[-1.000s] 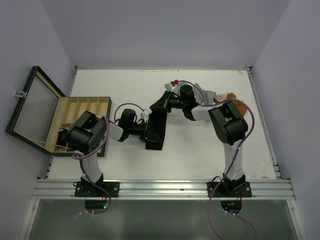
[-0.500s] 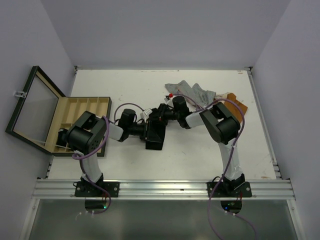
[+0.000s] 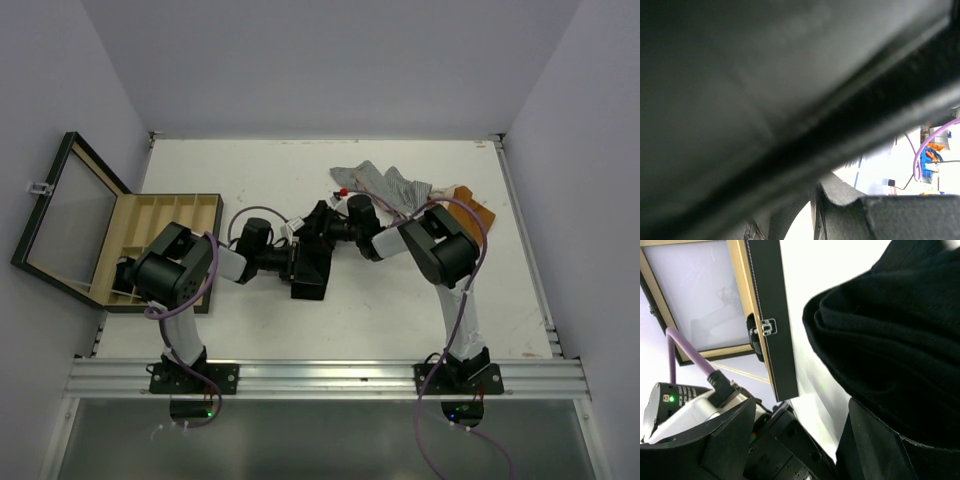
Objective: Roll the underwear
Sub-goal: Fold the underwear
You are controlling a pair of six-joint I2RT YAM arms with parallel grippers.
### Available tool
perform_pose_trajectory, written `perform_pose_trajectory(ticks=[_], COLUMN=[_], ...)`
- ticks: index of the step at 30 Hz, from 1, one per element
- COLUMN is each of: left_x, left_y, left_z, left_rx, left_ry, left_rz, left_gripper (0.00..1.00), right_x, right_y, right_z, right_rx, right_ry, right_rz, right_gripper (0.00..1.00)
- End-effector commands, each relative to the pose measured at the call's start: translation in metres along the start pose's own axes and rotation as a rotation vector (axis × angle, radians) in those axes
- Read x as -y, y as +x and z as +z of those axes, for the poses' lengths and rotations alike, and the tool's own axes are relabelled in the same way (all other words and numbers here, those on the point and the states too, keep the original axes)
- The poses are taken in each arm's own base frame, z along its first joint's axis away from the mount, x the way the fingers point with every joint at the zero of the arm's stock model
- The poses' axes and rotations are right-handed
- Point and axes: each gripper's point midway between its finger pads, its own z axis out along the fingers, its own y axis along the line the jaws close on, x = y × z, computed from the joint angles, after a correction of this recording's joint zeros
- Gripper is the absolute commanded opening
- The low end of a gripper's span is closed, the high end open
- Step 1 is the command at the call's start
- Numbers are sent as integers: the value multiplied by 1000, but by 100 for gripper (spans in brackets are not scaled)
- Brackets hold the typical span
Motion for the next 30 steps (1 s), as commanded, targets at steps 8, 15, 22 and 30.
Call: perform_pose_trajectory(ticks=[8,15,22,30], left_x=[-35,-40,-40,5], left_y=[23,29,31,-3], left_z=[-3,-3,-4,-2], left_rx=[-17,-27,-36,5], left_ry=[-136,-145,-152,-24], left_rz=[-51,-71,-60,87], left_gripper=[37,38,37,43], right_x=[23,24,30,-13], right_y=[-73,-101,-121,-122], right_z=[7,11,15,8], right_rx=[187,254,302,266], right_ry=[4,-14,14,-42], right_rz=[-14,-25,-67,-175], right_gripper=[81,67,40,37])
